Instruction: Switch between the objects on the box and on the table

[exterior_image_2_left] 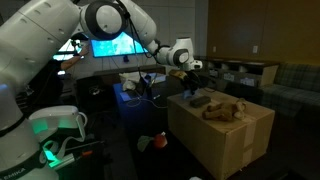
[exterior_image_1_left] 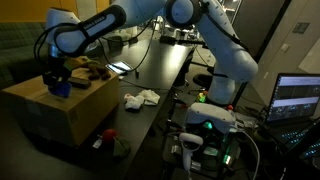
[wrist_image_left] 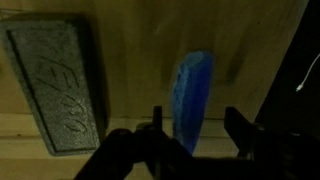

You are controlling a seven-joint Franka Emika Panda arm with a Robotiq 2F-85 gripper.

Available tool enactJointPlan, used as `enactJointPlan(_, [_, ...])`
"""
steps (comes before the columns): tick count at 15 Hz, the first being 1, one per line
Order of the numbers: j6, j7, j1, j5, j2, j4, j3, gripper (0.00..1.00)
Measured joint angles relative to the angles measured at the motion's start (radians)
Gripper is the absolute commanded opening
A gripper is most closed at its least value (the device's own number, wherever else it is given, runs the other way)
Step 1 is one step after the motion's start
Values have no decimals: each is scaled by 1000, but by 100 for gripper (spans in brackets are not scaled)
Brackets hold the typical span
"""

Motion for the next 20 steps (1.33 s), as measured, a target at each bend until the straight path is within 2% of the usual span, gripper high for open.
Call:
enactJointPlan(11, [0,-1,-37,0,-23,16,-24,100])
enactJointPlan(20, [45,-9,-63,-12,-33,-84,-54,100])
